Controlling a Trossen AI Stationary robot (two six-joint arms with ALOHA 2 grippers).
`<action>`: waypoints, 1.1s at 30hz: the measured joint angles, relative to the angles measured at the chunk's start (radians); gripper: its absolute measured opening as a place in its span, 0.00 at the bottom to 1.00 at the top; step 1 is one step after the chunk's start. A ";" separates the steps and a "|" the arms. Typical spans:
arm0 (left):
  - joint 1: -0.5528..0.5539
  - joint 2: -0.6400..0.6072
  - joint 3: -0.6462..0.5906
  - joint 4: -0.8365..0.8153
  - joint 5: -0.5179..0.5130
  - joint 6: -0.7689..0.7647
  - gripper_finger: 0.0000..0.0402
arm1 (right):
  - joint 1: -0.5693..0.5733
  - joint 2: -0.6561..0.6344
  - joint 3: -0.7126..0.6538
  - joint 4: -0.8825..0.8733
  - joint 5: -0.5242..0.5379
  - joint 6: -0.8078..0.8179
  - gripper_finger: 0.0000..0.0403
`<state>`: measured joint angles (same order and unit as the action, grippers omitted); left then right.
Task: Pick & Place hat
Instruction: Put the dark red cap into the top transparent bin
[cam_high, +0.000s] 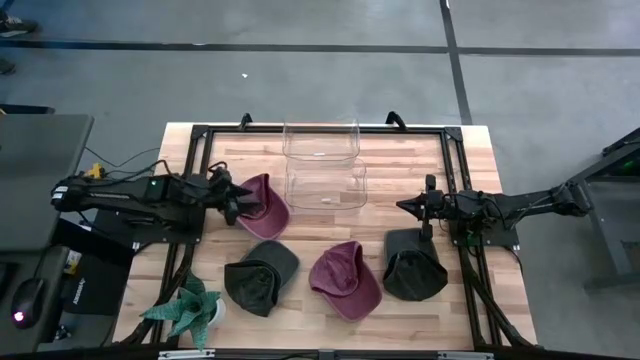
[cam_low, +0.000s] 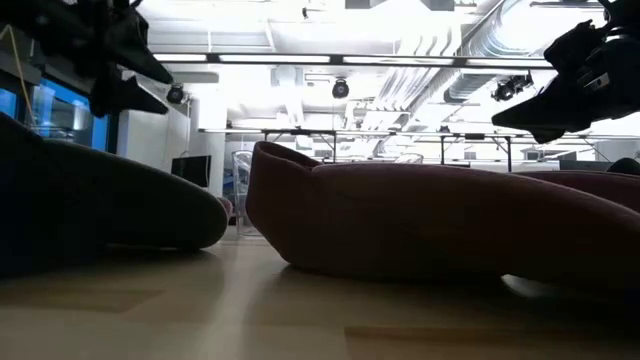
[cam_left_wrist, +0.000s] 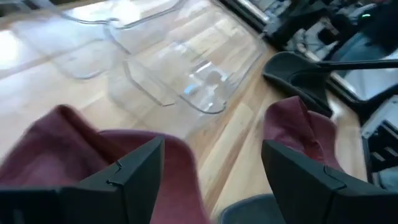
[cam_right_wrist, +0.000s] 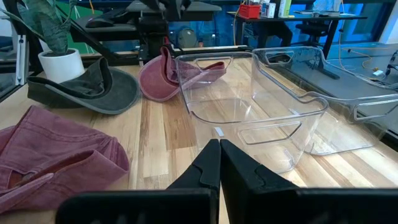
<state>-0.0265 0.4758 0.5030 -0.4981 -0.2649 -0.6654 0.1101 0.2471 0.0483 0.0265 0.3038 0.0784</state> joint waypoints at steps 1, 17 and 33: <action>0.000 0.000 0.032 -0.047 -0.009 -0.017 0.65 | 0.000 0.000 0.000 0.000 0.000 0.000 0.00; 0.001 0.214 0.319 -0.661 -0.032 -0.633 0.65 | 0.000 0.000 0.000 0.000 0.000 0.000 0.00; 0.000 0.454 0.329 -0.689 0.220 -0.185 0.65 | 0.000 0.000 0.000 0.000 0.000 0.000 0.00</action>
<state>-0.0261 0.9297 0.8322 -1.1867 -0.0449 -0.8507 0.1099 0.2474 0.0483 0.0264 0.3041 0.0783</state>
